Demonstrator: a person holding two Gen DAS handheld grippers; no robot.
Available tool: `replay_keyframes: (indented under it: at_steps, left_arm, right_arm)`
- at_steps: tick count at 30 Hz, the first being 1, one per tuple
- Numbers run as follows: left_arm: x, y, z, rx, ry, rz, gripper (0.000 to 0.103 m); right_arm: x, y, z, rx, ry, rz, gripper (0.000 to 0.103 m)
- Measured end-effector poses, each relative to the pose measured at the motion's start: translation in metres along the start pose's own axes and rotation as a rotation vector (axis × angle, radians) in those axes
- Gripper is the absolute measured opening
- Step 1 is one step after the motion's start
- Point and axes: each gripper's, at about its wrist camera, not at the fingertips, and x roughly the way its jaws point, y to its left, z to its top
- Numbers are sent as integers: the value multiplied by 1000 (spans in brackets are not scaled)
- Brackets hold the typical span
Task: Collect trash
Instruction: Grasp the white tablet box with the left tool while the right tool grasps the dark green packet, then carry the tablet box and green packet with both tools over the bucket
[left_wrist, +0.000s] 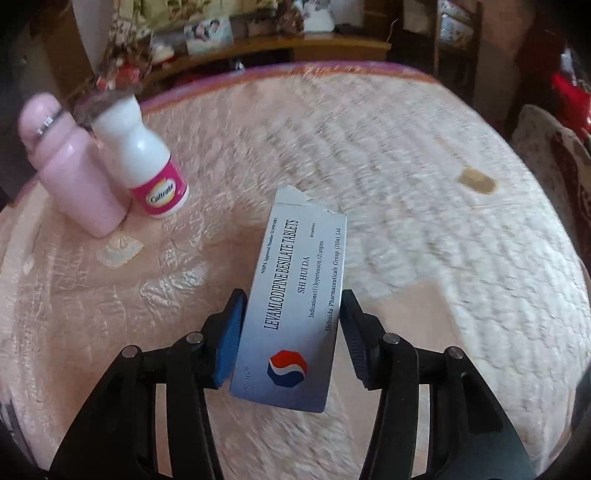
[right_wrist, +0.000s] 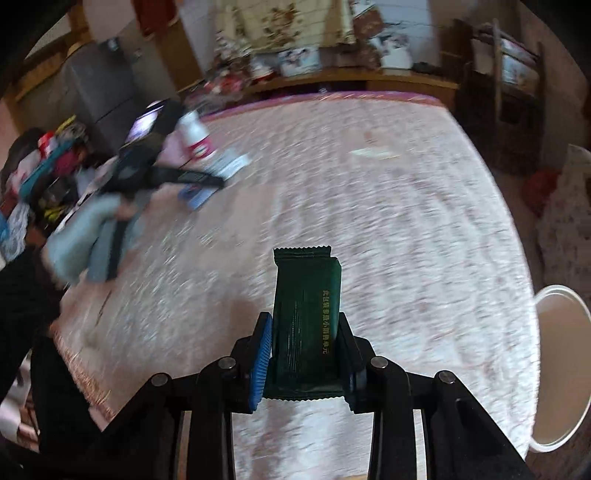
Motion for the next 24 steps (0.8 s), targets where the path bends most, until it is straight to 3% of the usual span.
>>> replay_keyframes:
  at_steps: [13, 24]
  left_arm:
    - [-75, -81, -39, 34, -75, -118, 49]
    - [-106, -191, -56, 144, -109, -265, 49]
  right_arm:
    - [-22, -48, 15, 111, -101, -78, 31]
    - [-68, -98, -1, 184, -159, -177, 31]
